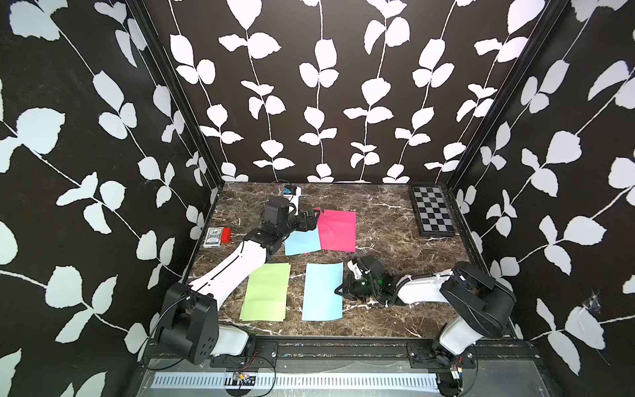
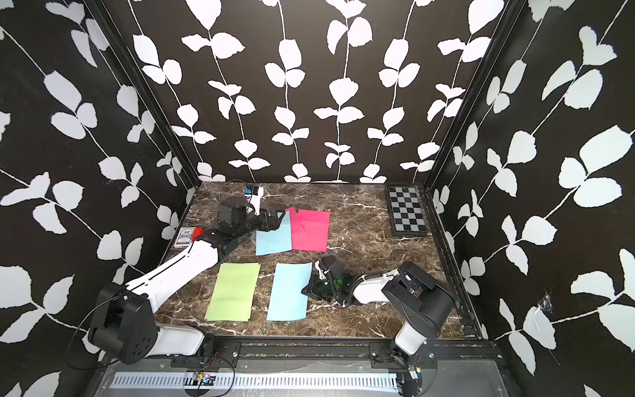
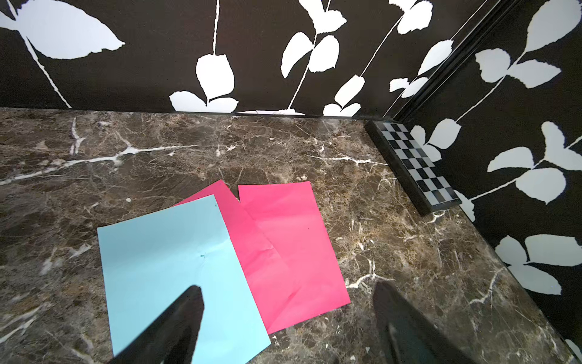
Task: Sort the scattered colored papers by color
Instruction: Place the colored paper at the center of the board.
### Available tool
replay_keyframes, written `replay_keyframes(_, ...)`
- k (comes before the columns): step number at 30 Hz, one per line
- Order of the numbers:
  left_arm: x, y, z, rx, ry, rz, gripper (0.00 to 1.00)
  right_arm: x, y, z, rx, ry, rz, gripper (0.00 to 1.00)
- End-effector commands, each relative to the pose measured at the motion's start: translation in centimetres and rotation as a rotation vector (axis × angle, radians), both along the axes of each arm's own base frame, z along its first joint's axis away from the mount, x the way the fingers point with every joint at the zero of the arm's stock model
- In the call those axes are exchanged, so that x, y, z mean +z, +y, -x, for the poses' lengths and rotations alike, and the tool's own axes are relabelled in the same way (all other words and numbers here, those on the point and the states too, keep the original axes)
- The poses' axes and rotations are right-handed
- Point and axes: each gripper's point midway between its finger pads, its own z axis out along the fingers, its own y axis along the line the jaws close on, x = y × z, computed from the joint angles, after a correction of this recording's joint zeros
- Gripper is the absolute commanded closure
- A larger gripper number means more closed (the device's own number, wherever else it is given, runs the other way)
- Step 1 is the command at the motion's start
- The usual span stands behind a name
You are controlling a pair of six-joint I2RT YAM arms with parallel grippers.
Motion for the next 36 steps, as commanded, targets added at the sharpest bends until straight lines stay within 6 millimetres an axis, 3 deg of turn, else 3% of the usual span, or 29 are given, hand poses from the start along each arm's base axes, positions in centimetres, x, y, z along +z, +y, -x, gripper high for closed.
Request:
replay_keyframes(1,0.8,0.6,0.1,0.013,-0.03,0.003,0.14,-0.4,-0.5,0.0,-0.003,-0.007,0.032,1.0)
replay_keyframes(20,-0.9,0.2,-0.2,0.008,0.009,0.005,0.13,-1.0,1.0,-0.9,0.02,0.0,0.021,0.93)
replay_keyframes(27,-1.3,0.1,-0.4,0.007,0.018,0.006,0.12,-0.7,1.1,-1.1,0.015,-0.006,0.023,0.77)
replay_keyframes(36,-1.6,-0.1,-0.5,0.002,0.022,0.01,0.12,-0.1,-1.1,-1.0,0.016,-0.033,0.159,0.6)
